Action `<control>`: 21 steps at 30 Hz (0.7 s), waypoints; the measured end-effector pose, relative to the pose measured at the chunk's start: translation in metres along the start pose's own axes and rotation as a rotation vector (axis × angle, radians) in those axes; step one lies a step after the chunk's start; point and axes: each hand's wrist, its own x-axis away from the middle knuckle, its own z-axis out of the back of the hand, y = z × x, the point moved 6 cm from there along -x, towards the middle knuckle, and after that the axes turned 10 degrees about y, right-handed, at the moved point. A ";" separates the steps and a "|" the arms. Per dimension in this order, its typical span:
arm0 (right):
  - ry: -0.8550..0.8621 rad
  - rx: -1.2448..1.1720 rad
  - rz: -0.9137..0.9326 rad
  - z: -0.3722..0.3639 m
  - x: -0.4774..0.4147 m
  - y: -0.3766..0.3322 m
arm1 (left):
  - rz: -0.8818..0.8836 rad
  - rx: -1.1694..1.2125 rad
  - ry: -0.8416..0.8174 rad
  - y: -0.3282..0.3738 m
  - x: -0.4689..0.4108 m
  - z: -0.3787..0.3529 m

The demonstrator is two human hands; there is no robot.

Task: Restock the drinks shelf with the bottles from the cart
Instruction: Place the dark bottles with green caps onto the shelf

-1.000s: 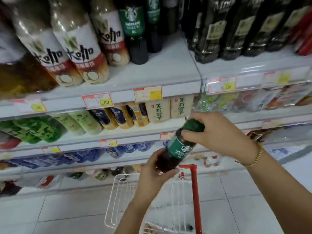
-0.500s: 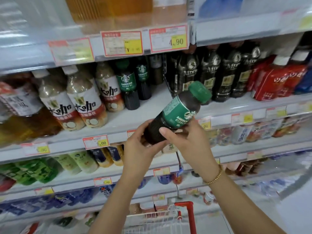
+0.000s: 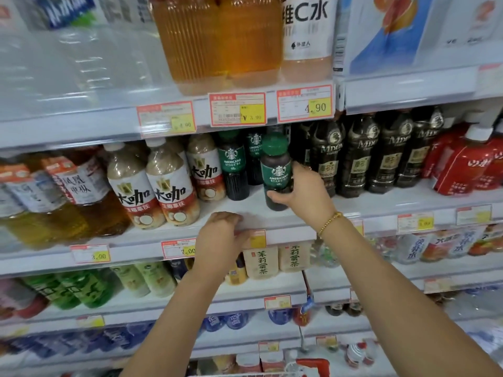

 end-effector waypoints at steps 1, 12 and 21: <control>-0.001 -0.025 -0.022 -0.003 -0.004 0.001 | -0.010 0.000 0.011 0.000 -0.001 0.001; -0.075 -0.191 -0.139 -0.044 -0.033 -0.004 | -0.077 0.018 0.088 0.000 0.003 -0.002; -0.062 -0.195 -0.152 -0.052 -0.044 0.000 | -0.082 0.023 0.133 0.001 0.005 -0.003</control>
